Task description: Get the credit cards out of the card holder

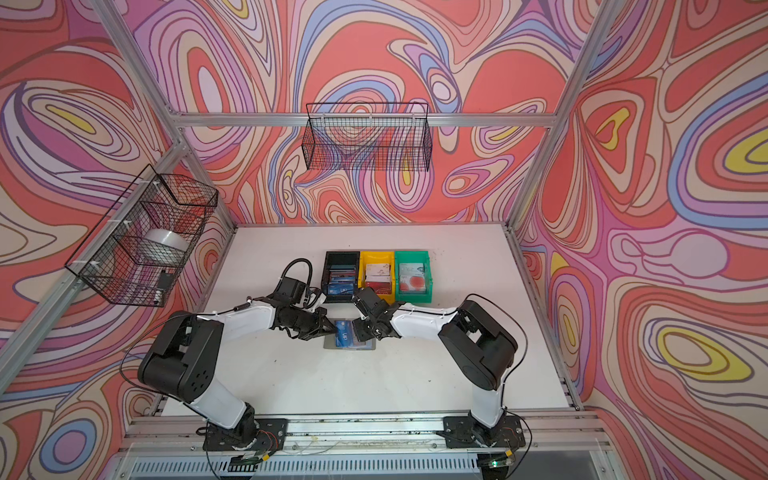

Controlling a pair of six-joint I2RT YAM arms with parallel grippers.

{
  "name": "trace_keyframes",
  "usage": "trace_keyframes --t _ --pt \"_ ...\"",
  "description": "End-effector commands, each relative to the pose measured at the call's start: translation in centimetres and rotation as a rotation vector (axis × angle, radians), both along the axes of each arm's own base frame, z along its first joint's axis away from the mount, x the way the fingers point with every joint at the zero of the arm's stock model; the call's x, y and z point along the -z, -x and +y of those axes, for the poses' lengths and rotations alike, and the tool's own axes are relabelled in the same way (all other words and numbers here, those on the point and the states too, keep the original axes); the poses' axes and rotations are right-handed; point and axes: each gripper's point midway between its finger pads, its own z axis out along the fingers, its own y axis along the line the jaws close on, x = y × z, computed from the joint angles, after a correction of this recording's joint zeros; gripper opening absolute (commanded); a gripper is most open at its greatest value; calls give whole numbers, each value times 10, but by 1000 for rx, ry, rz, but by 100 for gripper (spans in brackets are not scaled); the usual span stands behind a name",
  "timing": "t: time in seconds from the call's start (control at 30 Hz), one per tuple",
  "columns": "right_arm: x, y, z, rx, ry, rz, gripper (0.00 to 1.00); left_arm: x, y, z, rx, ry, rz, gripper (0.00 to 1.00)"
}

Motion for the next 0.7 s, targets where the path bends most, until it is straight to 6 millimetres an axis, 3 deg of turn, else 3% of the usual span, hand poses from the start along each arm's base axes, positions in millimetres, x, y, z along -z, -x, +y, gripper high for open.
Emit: trace_keyframes --t 0.0,0.23,0.33,0.67 --pt "17 15 -20 -1 83 53 19 -3 10 19 -6 -103 26 0" --pt "-14 15 -12 -66 31 34 22 -24 6 24 -13 -112 -21 0" --pt "-40 13 -10 -87 -30 10 26 -36 4 22 -14 -90 -49 0" --pt "-98 9 -19 -183 -304 65 48 -106 -13 -19 37 265 -228 0"
